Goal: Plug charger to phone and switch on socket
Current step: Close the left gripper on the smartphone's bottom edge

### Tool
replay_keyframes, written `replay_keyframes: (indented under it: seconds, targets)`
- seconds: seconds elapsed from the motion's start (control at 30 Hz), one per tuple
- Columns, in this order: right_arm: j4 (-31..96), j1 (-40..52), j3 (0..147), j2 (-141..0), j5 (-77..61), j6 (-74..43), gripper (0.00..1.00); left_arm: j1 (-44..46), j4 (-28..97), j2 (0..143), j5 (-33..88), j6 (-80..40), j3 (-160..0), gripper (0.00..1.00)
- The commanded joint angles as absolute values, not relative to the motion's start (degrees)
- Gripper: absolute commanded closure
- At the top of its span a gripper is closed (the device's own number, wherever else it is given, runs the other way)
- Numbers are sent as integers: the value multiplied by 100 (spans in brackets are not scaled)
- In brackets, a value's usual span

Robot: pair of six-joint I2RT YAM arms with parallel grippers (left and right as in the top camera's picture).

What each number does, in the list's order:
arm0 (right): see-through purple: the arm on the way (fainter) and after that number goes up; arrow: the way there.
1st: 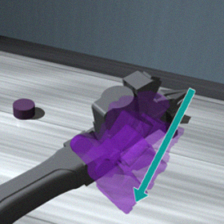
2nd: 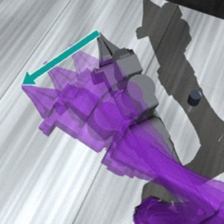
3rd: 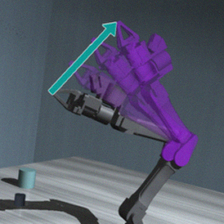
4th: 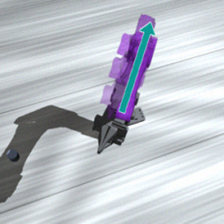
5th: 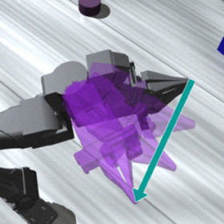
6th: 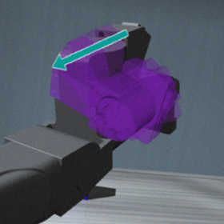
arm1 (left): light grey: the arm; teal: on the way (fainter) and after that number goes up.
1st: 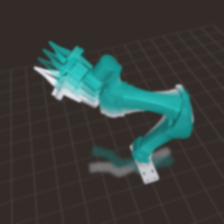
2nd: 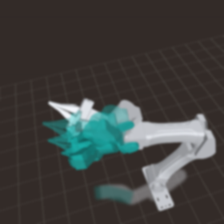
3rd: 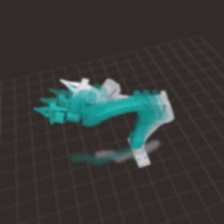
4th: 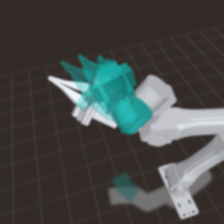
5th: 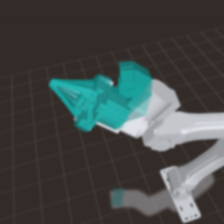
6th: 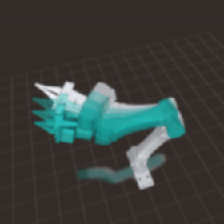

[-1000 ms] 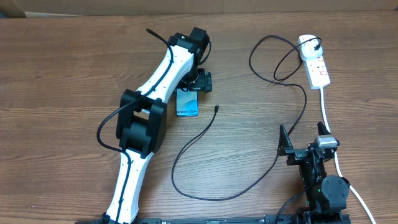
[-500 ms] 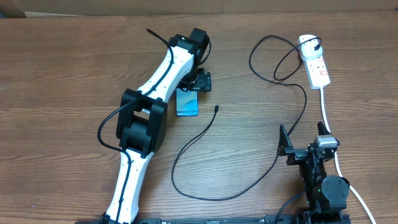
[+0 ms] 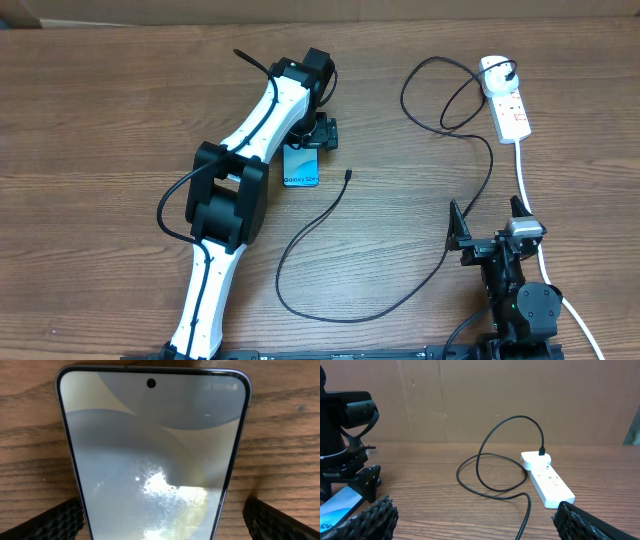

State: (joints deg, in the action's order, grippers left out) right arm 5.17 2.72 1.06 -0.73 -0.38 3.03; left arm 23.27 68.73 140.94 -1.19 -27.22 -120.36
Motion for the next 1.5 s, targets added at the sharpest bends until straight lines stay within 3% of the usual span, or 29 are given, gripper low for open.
replay_keyframes:
  seconds: [0.0,0.87,1.07,1.47]
  targets:
    - [486,305,49,-16,12,325,0,2307,6788,14226,-152,-2829,-11883,0]
    - [486,305,49,-16,12,327,0,2053,6626,14228,115,-2783,-11629,0]
    - [486,305,49,-16,12,327,0,2053,6689,14206,132,-2803,-11631,7]
    - [486,305,49,-16,12,325,0,2047,6661,14164,110,-2871,-11629,1]
